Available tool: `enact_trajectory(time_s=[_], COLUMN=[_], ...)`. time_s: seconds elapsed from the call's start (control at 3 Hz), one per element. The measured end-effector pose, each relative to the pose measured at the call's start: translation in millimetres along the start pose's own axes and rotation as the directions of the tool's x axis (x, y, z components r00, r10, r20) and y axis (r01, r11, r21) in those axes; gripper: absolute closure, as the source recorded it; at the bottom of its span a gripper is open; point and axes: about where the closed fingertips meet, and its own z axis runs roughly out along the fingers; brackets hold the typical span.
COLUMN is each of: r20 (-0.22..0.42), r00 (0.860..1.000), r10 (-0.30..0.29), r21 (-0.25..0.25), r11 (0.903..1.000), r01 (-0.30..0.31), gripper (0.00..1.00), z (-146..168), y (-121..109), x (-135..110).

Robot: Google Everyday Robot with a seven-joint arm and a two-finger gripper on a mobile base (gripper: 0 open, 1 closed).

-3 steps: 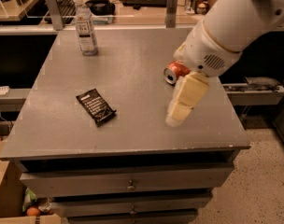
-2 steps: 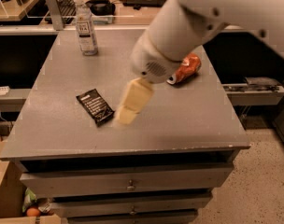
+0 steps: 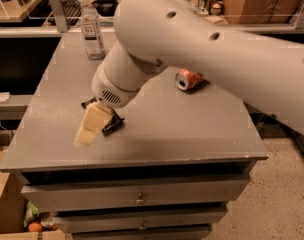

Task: Move rxbar chocolate near coke can

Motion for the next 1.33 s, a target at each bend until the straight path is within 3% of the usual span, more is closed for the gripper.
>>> enact_trajectory(time_s=[0.33, 0.67, 1.33], r20=[0.013, 0.006, -0.008], r00=[1.0, 0.999, 0.997], r10=[0.02, 0.04, 0.076], r21=[0.061, 0.081, 0.077], r11=[0.9979, 0.9959, 0.9942], r01=[-0.021, -0.04, -0.076], gripper=[0.0, 0.0, 0.41], z=[38.6, 58.2, 74.1], y=[-20.1, -33.4, -46.2], x=[-4.5, 1.6, 19.3])
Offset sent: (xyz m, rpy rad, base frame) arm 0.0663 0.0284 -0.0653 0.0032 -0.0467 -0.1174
